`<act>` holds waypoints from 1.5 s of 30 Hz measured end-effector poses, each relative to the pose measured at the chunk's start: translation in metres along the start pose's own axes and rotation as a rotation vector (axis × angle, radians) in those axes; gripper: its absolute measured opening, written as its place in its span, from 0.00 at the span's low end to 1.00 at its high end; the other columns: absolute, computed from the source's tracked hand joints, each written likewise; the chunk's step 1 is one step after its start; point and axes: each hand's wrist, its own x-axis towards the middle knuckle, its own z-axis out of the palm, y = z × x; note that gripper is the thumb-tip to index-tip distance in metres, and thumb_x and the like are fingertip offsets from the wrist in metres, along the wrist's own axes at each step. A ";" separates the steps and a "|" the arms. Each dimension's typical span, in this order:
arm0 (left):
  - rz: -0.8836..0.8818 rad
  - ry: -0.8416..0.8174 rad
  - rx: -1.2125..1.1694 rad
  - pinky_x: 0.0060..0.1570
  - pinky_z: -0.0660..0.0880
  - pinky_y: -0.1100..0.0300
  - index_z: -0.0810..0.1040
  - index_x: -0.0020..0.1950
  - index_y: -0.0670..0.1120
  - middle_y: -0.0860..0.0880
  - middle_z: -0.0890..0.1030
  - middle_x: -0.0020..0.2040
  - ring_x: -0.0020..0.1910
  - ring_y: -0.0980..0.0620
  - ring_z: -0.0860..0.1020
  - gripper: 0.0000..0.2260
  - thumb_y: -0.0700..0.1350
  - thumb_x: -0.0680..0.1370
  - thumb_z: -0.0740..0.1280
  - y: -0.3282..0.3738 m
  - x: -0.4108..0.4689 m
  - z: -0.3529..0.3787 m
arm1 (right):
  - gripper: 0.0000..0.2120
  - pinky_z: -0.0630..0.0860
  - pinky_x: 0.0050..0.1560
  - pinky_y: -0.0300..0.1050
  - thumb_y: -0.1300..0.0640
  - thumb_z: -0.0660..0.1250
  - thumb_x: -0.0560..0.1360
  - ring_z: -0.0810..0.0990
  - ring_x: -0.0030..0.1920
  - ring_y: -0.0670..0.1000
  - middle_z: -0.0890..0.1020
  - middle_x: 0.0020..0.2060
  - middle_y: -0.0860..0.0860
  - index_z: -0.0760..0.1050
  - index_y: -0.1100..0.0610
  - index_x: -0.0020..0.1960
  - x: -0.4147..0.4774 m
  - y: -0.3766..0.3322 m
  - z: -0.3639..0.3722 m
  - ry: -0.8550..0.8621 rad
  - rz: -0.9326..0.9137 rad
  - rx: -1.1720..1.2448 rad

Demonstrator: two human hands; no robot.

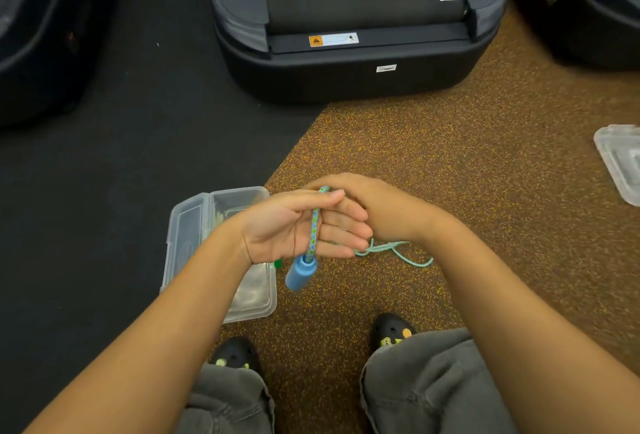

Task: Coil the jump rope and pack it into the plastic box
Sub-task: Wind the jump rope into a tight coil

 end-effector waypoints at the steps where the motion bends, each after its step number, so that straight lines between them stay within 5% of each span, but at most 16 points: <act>1: 0.015 0.001 0.001 0.39 0.80 0.60 0.84 0.41 0.43 0.45 0.85 0.39 0.39 0.51 0.84 0.15 0.48 0.73 0.59 0.001 -0.001 0.000 | 0.17 0.69 0.62 0.44 0.67 0.63 0.72 0.74 0.58 0.49 0.78 0.56 0.51 0.73 0.58 0.60 0.001 -0.001 0.002 -0.001 -0.010 0.004; 5: 0.129 0.031 -0.052 0.40 0.81 0.60 0.84 0.43 0.42 0.45 0.86 0.40 0.40 0.51 0.84 0.17 0.48 0.73 0.58 0.005 -0.004 -0.001 | 0.16 0.71 0.55 0.39 0.67 0.61 0.74 0.76 0.51 0.48 0.79 0.52 0.48 0.74 0.58 0.59 0.001 -0.003 0.002 0.003 0.089 0.060; 9: 0.307 0.139 -0.272 0.50 0.80 0.56 0.84 0.49 0.41 0.43 0.85 0.49 0.49 0.49 0.83 0.18 0.47 0.75 0.57 0.009 0.000 -0.003 | 0.09 0.72 0.51 0.44 0.58 0.56 0.78 0.78 0.52 0.56 0.81 0.52 0.58 0.75 0.57 0.51 0.003 -0.001 0.008 -0.011 0.163 -0.066; 14: 0.425 0.328 -0.372 0.57 0.76 0.55 0.78 0.56 0.39 0.43 0.83 0.54 0.54 0.48 0.81 0.19 0.47 0.81 0.52 0.006 0.006 -0.011 | 0.16 0.63 0.42 0.44 0.53 0.55 0.80 0.70 0.41 0.54 0.71 0.38 0.51 0.57 0.49 0.34 0.007 -0.002 0.018 -0.100 0.164 -0.128; 18: 0.411 0.442 -0.237 0.62 0.73 0.55 0.72 0.64 0.39 0.44 0.78 0.62 0.62 0.48 0.76 0.19 0.48 0.82 0.51 0.003 0.011 -0.009 | 0.10 0.63 0.43 0.43 0.53 0.56 0.79 0.68 0.41 0.52 0.70 0.39 0.51 0.61 0.52 0.39 0.008 -0.007 0.022 -0.163 0.121 -0.174; 24: 0.339 0.581 0.167 0.69 0.63 0.58 0.68 0.68 0.41 0.44 0.69 0.71 0.71 0.49 0.66 0.18 0.46 0.82 0.52 -0.005 0.017 -0.002 | 0.17 0.63 0.37 0.43 0.53 0.58 0.78 0.67 0.33 0.49 0.66 0.30 0.44 0.59 0.45 0.32 0.006 -0.012 0.018 -0.090 0.059 -0.187; 29: 0.184 0.573 0.467 0.50 0.72 0.72 0.68 0.70 0.49 0.53 0.75 0.60 0.52 0.63 0.75 0.19 0.52 0.81 0.51 -0.006 0.017 0.000 | 0.10 0.70 0.40 0.46 0.51 0.63 0.75 0.72 0.35 0.51 0.75 0.34 0.50 0.78 0.57 0.46 0.005 -0.007 0.010 0.047 -0.003 -0.161; 33: 0.050 0.423 0.458 0.57 0.76 0.56 0.81 0.49 0.48 0.47 0.82 0.42 0.45 0.51 0.81 0.26 0.61 0.79 0.47 -0.006 0.013 -0.004 | 0.12 0.69 0.42 0.45 0.49 0.67 0.73 0.74 0.38 0.51 0.79 0.37 0.53 0.79 0.59 0.45 0.005 -0.003 0.004 0.122 -0.062 -0.160; 38: -0.031 0.257 0.437 0.39 0.77 0.63 0.77 0.52 0.47 0.44 0.84 0.38 0.34 0.53 0.82 0.29 0.62 0.78 0.41 -0.001 0.008 0.003 | 0.12 0.66 0.37 0.34 0.50 0.72 0.68 0.70 0.33 0.44 0.72 0.32 0.45 0.77 0.59 0.39 0.006 0.001 -0.002 0.222 -0.053 -0.099; 45: -0.052 0.176 0.434 0.39 0.73 0.63 0.80 0.49 0.42 0.46 0.84 0.33 0.27 0.57 0.78 0.33 0.62 0.77 0.42 0.002 0.005 0.000 | 0.13 0.67 0.36 0.33 0.50 0.74 0.66 0.70 0.34 0.41 0.73 0.33 0.42 0.74 0.55 0.40 0.005 0.002 -0.005 0.265 -0.020 0.023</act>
